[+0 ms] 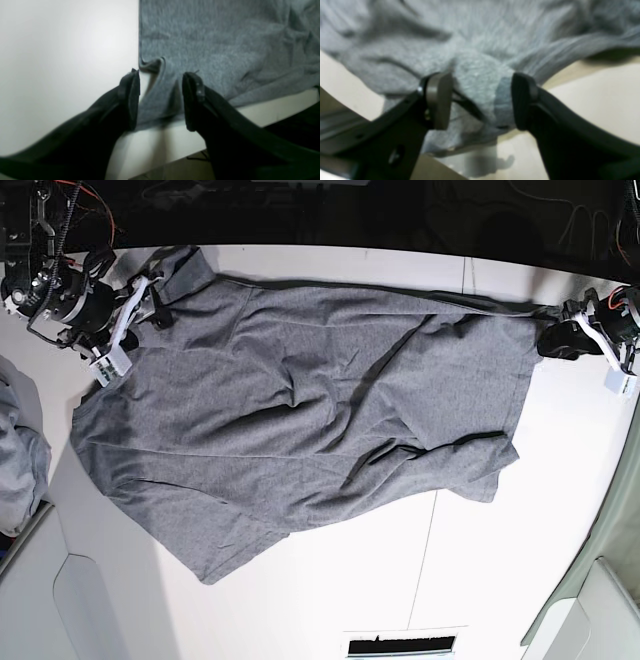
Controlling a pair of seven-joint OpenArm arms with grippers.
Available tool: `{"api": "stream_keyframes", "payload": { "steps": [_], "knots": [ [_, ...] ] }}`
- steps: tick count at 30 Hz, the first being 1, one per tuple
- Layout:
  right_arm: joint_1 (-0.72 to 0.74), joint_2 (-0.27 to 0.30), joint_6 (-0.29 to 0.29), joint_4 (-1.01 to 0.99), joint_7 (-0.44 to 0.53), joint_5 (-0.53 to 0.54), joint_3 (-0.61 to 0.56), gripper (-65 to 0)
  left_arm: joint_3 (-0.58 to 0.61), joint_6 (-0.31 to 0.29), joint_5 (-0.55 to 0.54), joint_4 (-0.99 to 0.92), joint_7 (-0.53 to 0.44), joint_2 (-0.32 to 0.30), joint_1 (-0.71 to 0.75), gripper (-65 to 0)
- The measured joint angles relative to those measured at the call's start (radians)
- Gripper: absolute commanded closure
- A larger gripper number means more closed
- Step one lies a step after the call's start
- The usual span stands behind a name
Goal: Layout the t-shirt on the table in an organized manner, then fold the t-shirt properly
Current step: 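Regrasp the shirt edges with both grippers and pull them apart, then hold the shirt taut with both grippers and release it flat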
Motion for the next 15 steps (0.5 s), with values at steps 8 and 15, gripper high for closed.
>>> {"api": "stream_keyframes", "payload": {
  "steps": [8,15],
  "knots": [
    [0.003,0.000,-0.025,-0.001,0.014,-0.047,-0.163,-21.1,0.000,0.000,0.060,0.000,0.000,0.023,0.006,-36.9],
    [0.006,0.000,-0.029,0.000,0.012,-0.048,-0.163,0.0,0.000,0.000,0.118,0.000,-0.004,0.022,0.006,-1.3]
  ]
}}
